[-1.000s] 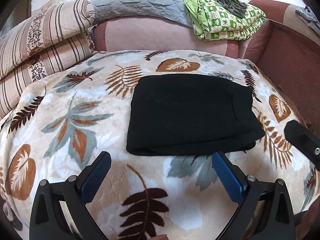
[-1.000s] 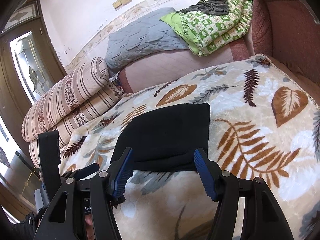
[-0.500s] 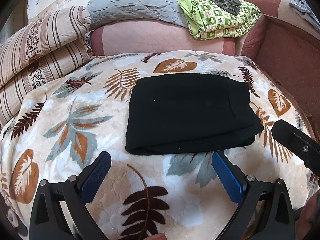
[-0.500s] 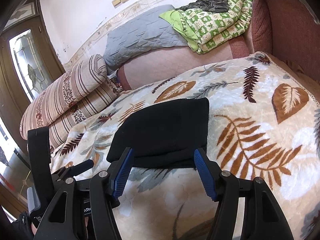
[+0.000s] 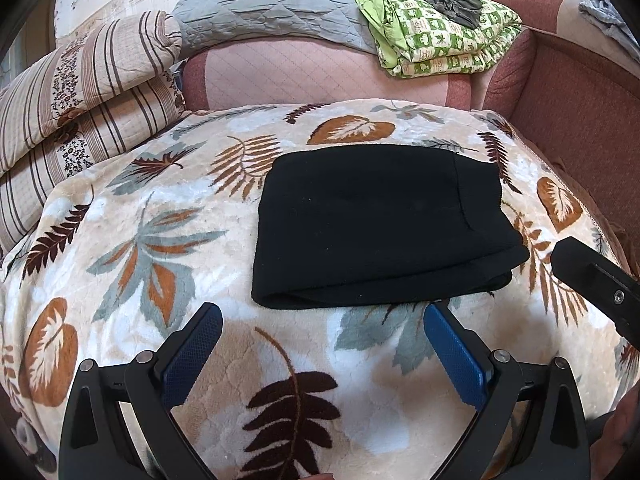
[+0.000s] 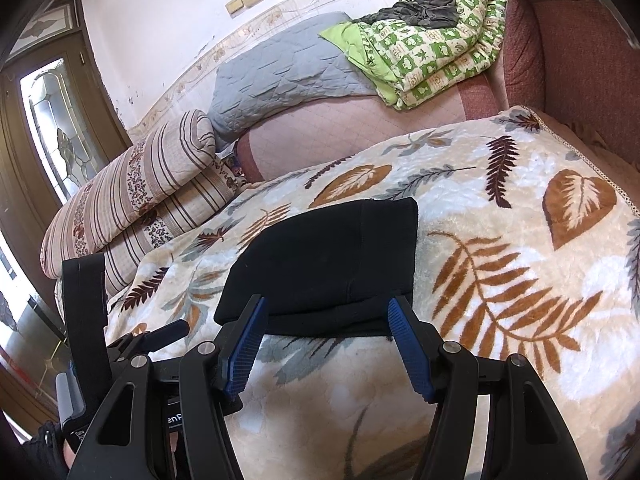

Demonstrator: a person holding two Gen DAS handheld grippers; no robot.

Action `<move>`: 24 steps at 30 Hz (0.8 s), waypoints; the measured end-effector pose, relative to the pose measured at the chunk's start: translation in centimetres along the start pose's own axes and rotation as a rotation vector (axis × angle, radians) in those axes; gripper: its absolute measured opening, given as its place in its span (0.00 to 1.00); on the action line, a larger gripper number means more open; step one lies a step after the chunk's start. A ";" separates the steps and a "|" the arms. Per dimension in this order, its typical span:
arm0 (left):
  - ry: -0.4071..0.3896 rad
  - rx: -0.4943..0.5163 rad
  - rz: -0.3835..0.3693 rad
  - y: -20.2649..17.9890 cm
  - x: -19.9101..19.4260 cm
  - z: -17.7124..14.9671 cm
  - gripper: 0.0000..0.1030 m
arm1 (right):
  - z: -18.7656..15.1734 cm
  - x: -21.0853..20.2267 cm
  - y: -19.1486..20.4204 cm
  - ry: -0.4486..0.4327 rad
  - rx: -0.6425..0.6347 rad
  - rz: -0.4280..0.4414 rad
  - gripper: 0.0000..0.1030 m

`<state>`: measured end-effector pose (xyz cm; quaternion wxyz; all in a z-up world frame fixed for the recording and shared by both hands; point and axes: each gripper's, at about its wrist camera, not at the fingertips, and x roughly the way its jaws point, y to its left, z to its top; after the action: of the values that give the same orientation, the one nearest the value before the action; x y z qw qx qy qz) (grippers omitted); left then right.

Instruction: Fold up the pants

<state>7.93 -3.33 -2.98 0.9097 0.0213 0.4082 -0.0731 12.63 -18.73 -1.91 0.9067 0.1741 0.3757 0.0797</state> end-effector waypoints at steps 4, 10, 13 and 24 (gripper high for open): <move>0.000 0.000 -0.002 0.1 0.0 0.0 0.99 | 0.0 0.0 0.1 0.000 -0.006 -0.001 0.63; 0.000 0.000 -0.003 0.1 0.0 0.0 0.99 | 0.0 -0.1 0.3 0.000 -0.015 -0.002 0.63; 0.002 -0.004 -0.002 0.2 0.1 -0.1 0.99 | 0.0 -0.1 0.2 0.001 -0.015 -0.002 0.63; 0.031 -0.022 0.003 0.4 1.1 0.3 0.99 | 0.3 -0.4 0.3 -0.010 -0.024 0.000 0.63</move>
<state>8.92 -3.14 -3.66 0.9035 0.0129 0.4232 -0.0669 12.54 -18.63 -1.28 0.9106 0.1635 0.3702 0.0835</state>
